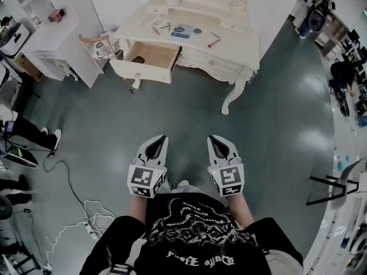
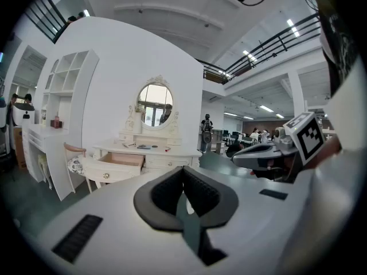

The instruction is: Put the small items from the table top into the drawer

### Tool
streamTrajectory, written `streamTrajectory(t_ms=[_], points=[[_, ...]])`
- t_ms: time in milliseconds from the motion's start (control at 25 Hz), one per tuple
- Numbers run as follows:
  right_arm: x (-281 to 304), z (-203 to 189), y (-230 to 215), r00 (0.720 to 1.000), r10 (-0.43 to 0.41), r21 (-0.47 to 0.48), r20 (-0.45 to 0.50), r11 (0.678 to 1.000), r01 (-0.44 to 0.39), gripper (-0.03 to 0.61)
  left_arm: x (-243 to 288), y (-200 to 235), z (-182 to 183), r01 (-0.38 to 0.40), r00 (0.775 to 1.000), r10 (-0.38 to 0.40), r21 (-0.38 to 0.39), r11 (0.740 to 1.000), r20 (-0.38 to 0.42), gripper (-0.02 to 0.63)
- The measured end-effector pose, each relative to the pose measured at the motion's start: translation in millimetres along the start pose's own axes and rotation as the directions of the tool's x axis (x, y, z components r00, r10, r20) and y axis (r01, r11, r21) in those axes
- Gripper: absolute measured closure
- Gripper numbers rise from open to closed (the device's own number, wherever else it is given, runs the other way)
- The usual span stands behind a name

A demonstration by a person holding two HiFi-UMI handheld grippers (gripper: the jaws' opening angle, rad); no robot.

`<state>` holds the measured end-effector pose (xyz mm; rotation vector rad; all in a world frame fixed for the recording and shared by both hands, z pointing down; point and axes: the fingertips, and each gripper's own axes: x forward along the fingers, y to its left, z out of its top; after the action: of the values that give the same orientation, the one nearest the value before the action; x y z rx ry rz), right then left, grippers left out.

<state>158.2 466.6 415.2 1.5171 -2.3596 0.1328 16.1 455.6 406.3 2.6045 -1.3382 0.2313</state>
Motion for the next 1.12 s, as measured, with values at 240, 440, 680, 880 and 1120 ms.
streamTrajectory(t_ms=[240, 440, 680, 880, 1120], points=[[-0.6, -7.6, 7.8, 1.0, -0.017, -0.009, -0.008, 1.0, 0.017, 0.569, -8.8, 1.9, -11.4, 0.002, 1.0, -0.002, 0.001, 1.0, -0.004, 0.598], [0.5, -5.0, 4.5, 1.0, -0.031, 0.012, 0.005, 0.999, 0.031, 0.569, -6.2, 5.7, -12.3, 0.006, 1.0, -0.006, -0.005, 1.0, -0.001, 0.598], [16.6, -4.1, -5.5, 0.998, -0.068, 0.038, 0.006, 0.997, 0.068, 0.569, 11.7, 20.9, -14.8, 0.03, 1.0, -0.03, -0.008, 1.0, -0.005, 0.598], [42.2, 5.0, -22.4, 0.996, -0.093, 0.046, -0.006, 0.995, 0.094, 0.569, 40.7, 42.5, -4.1, 0.053, 0.999, -0.053, -0.002, 0.999, -0.012, 0.598], [91.2, 20.9, -39.5, 0.995, -0.097, 0.051, -0.01, 0.994, 0.097, 0.568, 82.0, 81.6, 12.8, 0.069, 0.997, -0.069, 0.003, 0.998, -0.016, 0.598]])
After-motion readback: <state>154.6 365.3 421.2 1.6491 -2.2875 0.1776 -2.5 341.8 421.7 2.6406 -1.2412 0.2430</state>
